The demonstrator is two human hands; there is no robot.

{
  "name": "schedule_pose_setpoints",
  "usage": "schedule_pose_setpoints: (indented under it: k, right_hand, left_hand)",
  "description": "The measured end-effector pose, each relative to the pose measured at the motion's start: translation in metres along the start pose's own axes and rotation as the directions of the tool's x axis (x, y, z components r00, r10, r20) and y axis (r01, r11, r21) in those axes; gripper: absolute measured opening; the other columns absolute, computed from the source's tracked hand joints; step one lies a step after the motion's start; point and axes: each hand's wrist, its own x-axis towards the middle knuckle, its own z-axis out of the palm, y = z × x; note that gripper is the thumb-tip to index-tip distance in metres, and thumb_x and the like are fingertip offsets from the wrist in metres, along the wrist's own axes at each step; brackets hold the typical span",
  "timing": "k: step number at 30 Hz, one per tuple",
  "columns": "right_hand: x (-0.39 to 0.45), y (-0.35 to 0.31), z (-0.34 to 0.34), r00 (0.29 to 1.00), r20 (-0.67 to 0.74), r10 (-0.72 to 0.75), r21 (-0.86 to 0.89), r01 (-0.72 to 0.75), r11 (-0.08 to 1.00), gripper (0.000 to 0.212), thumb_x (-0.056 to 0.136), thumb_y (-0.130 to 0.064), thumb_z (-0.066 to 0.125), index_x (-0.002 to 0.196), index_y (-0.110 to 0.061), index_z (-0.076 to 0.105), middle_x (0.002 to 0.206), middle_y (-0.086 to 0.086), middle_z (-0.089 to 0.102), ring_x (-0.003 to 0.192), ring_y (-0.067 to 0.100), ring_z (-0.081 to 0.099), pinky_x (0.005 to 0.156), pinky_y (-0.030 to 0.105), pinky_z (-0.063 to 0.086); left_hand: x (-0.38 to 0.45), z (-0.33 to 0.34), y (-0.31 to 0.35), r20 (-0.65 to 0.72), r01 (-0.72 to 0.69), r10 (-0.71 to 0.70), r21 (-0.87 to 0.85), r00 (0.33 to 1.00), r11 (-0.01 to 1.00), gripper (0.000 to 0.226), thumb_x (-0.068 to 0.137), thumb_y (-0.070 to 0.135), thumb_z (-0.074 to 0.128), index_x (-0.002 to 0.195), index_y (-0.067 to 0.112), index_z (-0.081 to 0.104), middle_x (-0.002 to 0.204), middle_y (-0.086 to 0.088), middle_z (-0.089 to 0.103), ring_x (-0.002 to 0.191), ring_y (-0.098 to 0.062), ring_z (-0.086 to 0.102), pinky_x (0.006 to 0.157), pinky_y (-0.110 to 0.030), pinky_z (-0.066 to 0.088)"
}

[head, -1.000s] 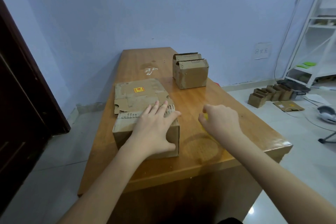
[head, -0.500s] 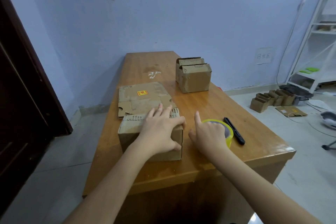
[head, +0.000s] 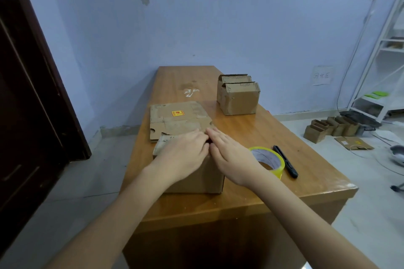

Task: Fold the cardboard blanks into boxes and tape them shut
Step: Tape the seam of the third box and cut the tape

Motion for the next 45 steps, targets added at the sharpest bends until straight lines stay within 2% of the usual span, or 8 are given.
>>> schedule_pose_setpoints:
  k: [11, 16, 20, 28, 33, 37, 40, 45]
  right_hand:
    - [0.001, -0.002, 0.001, 0.998, 0.044, -0.036, -0.062, 0.039, 0.997, 0.049, 0.105, -0.032, 0.021, 0.152, -0.019, 0.019, 0.16, -0.006, 0.012, 0.146, 0.004, 0.0, 0.111, 0.015, -0.003]
    - [0.0, -0.003, 0.004, 0.999, 0.037, 0.007, 0.072, -0.01, 0.997, 0.049, 0.105, -0.032, 0.024, 0.152, -0.02, 0.021, 0.16, -0.009, 0.009, 0.145, 0.002, -0.002, 0.111, 0.016, 0.004]
    - [-0.003, -0.008, 0.015, 0.997, -0.051, 0.059, 0.325, -0.039, 0.945, 0.047, 0.104, -0.026, 0.03, 0.15, -0.019, 0.026, 0.16, -0.01, 0.007, 0.144, 0.001, -0.002, 0.109, 0.014, 0.004]
    - [-0.007, -0.017, 0.024, 0.961, -0.047, 0.272, 0.773, -0.137, 0.62, 0.057, 0.103, -0.021, 0.037, 0.153, -0.026, 0.01, 0.157, -0.013, 0.015, 0.139, -0.001, 0.015, 0.102, 0.008, 0.013]
    - [-0.01, -0.021, 0.015, 0.918, -0.066, 0.391, 0.403, -0.334, 0.852, 0.06, 0.102, -0.04, 0.032, 0.153, -0.018, 0.008, 0.161, 0.003, -0.001, 0.144, 0.023, 0.022, 0.11, 0.034, 0.027]
    - [-0.017, -0.038, 0.013, 0.863, -0.403, 0.304, 0.149, -0.266, 0.952, 0.048, 0.101, -0.035, 0.033, 0.143, -0.012, 0.037, 0.155, 0.007, 0.025, 0.138, 0.023, 0.03, 0.108, 0.035, 0.033]
    - [-0.024, -0.056, 0.021, 0.804, -0.591, 0.065, -0.05, -0.117, 0.992, 0.037, 0.09, -0.029, 0.038, 0.106, -0.009, 0.064, 0.115, 0.01, 0.061, 0.103, 0.026, 0.057, 0.079, 0.039, 0.053]
    - [-0.029, -0.08, 0.042, 0.872, -0.489, 0.01, -0.173, -0.109, 0.979, 0.029, 0.084, -0.032, 0.04, 0.089, -0.018, 0.065, 0.092, 0.002, 0.062, 0.078, 0.019, 0.058, 0.058, 0.027, 0.046]
  left_hand:
    - [-0.038, -0.012, -0.044, 0.136, -0.087, 0.073, 0.102, 0.988, 0.991, 0.062, 0.085, 0.058, -0.005, 0.142, 0.034, -0.006, 0.144, 0.025, -0.011, 0.131, 0.014, -0.015, 0.101, -0.005, -0.019]
    - [-0.061, 0.019, -0.064, -0.274, -0.002, -0.053, -0.198, 0.96, 0.98, 0.065, 0.089, 0.067, 0.015, 0.138, 0.031, 0.037, 0.148, 0.019, 0.025, 0.14, 0.006, 0.01, 0.116, -0.031, 0.017]
    - [-0.076, 0.05, -0.034, -0.344, -0.005, -0.451, -0.8, 0.824, 0.6, 0.062, 0.082, 0.066, 0.04, 0.132, 0.031, 0.045, 0.139, 0.038, 0.033, 0.132, 0.013, 0.027, 0.099, -0.002, 0.029]
    - [-0.071, 0.054, -0.009, -0.223, 0.046, -0.658, -0.93, 0.72, 0.365, 0.054, 0.085, 0.055, 0.043, 0.134, 0.052, 0.02, 0.141, 0.02, 0.033, 0.123, 0.005, 0.036, 0.101, -0.022, 0.034]
    - [-0.079, 0.056, -0.004, 0.012, 0.196, -0.707, -0.964, 0.708, 0.18, 0.068, 0.09, 0.058, 0.04, 0.148, 0.028, 0.022, 0.136, 0.013, 0.037, 0.122, -0.006, 0.034, 0.096, -0.025, 0.03]
    - [-0.071, 0.032, -0.024, -0.104, 0.15, -0.696, -0.944, 0.711, 0.294, 0.074, 0.082, 0.059, 0.03, 0.15, 0.03, 0.017, 0.152, 0.012, 0.024, 0.132, -0.001, 0.023, 0.105, -0.029, 0.02]
    - [-0.052, 0.016, -0.051, -0.082, 0.197, -0.621, -0.91, 0.779, 0.366, 0.054, 0.097, 0.048, 0.033, 0.147, 0.028, 0.029, 0.151, 0.01, 0.029, 0.134, -0.005, 0.026, 0.107, -0.031, 0.019]
    - [-0.038, 0.021, -0.059, 0.082, 0.212, -0.464, -0.948, 0.882, 0.236, 0.043, 0.093, 0.037, 0.049, 0.134, 0.027, 0.046, 0.128, 0.002, 0.057, 0.109, -0.006, 0.057, 0.09, -0.022, 0.045]
